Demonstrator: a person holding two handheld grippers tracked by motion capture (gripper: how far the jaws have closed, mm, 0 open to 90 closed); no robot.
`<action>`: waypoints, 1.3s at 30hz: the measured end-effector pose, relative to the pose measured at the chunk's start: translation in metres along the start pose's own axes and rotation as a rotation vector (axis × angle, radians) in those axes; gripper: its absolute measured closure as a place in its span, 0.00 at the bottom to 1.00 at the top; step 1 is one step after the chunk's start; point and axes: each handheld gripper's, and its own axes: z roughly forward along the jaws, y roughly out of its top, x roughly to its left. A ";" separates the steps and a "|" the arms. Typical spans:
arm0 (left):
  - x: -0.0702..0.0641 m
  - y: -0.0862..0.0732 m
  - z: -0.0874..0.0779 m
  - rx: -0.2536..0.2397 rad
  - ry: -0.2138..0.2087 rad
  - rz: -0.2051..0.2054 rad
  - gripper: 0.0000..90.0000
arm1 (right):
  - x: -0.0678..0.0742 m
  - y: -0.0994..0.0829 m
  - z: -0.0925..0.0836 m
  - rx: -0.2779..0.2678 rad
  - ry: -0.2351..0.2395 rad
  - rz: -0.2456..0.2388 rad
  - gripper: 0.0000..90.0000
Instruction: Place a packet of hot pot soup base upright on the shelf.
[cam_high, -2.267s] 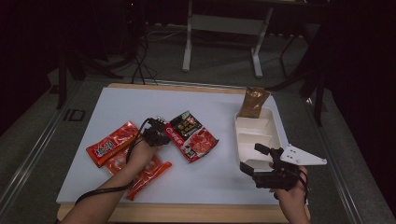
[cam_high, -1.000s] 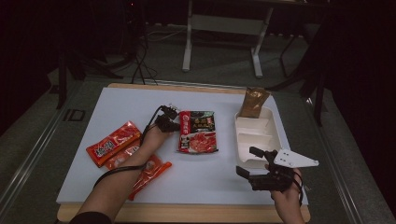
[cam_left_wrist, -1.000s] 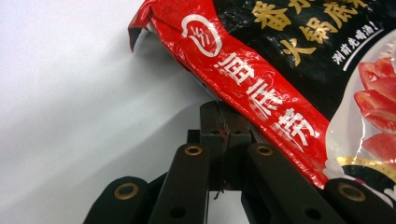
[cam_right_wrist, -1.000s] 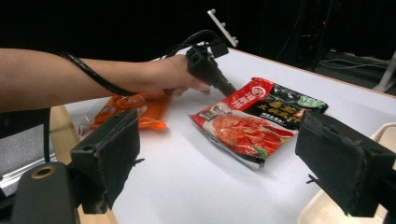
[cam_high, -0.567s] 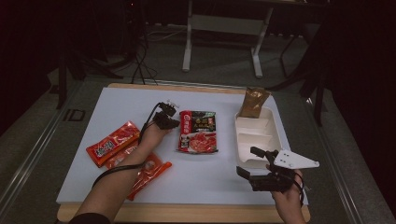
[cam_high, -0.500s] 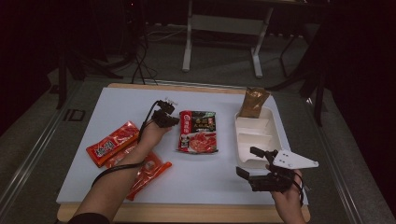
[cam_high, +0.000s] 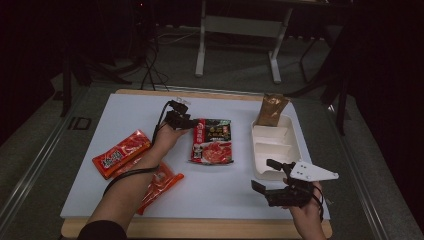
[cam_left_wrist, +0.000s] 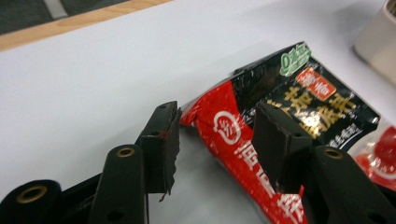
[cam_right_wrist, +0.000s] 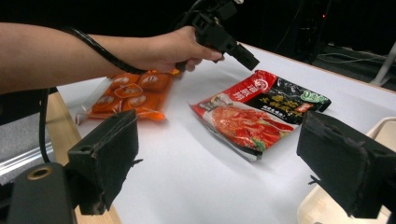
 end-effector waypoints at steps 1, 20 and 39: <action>0.001 0.001 0.002 -0.002 -0.003 -0.001 0.56 | 0.000 0.000 0.000 -0.001 0.010 0.003 0.14; 0.010 0.000 0.041 0.070 -0.070 -0.029 0.53 | 0.000 -0.001 0.005 0.002 0.021 0.006 0.13; -0.002 0.004 0.044 0.177 -0.020 -0.042 0.85 | -0.001 -0.003 0.009 0.024 0.018 0.005 0.14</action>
